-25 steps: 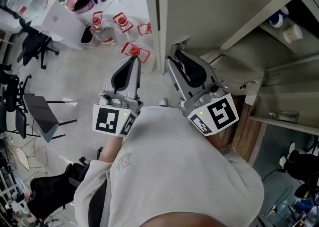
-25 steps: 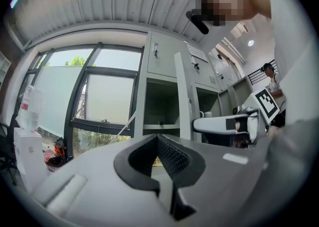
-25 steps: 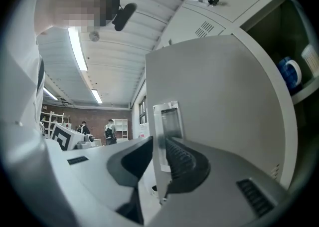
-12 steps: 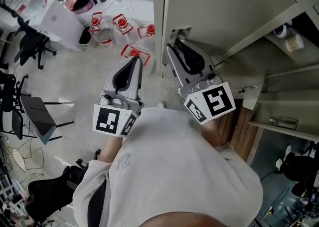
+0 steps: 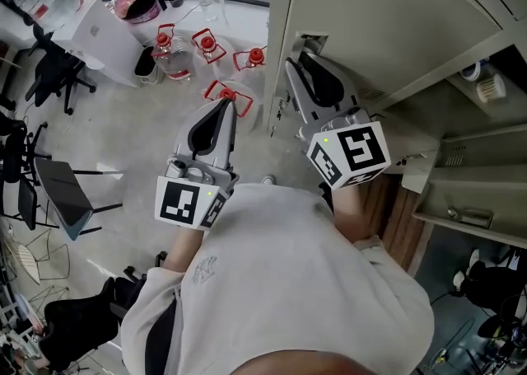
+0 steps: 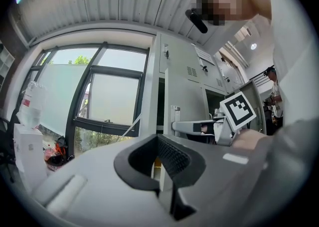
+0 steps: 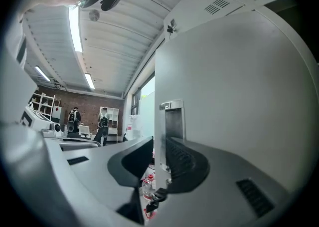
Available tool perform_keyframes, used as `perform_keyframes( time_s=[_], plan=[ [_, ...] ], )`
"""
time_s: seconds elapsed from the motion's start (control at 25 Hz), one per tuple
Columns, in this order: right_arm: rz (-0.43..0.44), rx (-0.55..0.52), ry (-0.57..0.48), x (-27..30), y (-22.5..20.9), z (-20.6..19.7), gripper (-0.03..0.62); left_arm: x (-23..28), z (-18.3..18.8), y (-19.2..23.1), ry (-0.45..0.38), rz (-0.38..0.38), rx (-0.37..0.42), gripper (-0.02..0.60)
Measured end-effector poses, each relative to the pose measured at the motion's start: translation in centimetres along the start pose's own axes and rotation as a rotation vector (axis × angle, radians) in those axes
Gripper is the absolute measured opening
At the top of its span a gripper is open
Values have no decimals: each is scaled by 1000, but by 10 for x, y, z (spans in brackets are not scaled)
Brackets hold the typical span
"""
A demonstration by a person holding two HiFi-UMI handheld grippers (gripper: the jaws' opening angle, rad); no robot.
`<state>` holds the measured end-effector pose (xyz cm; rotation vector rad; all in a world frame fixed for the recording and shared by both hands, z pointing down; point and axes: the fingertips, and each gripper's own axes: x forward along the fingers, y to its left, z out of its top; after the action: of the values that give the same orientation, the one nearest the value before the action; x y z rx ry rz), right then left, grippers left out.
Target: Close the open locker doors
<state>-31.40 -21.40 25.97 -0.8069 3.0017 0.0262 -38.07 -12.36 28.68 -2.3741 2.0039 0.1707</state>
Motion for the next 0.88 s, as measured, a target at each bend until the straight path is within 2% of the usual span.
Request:
perform_keyframes(
  time_s=[0.56, 0.88],
  plan=[
    [-34, -36, 34, 26, -24, -4, 69, 3, 1, 23, -12, 25, -19, 2],
    [-94, -50, 38, 24, -45, -1, 69, 5, 2, 23, -14, 25, -23, 2]
  ],
)
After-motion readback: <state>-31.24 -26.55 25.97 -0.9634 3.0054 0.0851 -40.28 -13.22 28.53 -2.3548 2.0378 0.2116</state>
